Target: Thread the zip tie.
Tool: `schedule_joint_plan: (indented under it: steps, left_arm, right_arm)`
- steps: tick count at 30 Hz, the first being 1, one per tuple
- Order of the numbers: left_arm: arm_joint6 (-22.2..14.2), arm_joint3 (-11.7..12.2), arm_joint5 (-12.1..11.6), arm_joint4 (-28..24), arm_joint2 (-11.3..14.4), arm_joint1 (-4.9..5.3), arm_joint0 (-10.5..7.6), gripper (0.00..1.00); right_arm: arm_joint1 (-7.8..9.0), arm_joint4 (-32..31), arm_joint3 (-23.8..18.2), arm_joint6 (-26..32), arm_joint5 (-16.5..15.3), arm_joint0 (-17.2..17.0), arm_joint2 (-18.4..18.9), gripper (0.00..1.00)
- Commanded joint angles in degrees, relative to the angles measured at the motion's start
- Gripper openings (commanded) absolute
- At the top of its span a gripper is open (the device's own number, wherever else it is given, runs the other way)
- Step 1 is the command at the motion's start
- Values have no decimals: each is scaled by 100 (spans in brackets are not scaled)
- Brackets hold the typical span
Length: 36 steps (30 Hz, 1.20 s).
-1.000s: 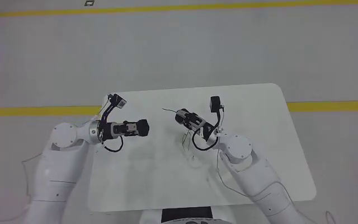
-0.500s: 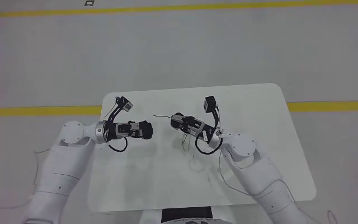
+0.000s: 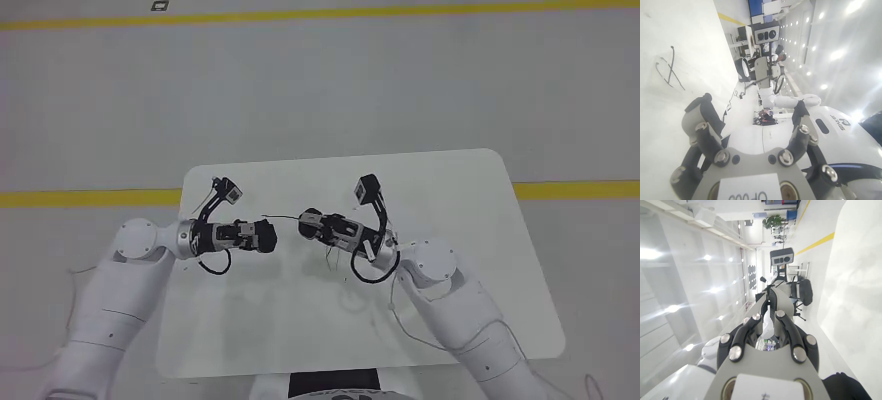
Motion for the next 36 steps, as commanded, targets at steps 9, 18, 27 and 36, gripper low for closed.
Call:
schedule_joint_plan:
  steps: [9, 18, 27, 36]
  left_arm:
    - [0, -165, 1, -698, 528, -16, -181, 100]
    - [84, -203, 18, -602, 552, 4, -203, 100]
    - [77, -212, 36, -698, 478, 50, -123, 100]
    - [0, -264, 142, -685, 657, 139, -151, 100]
  right_arm:
    - [-24, 207, 458, 517, -19, 284, -274, 0]
    - [-24, 181, 465, 468, -55, 300, -287, 0]
    - [66, 167, 217, 706, -244, 107, -90, 0]
    - [96, 641, 249, 1254, -247, 154, -77, 0]
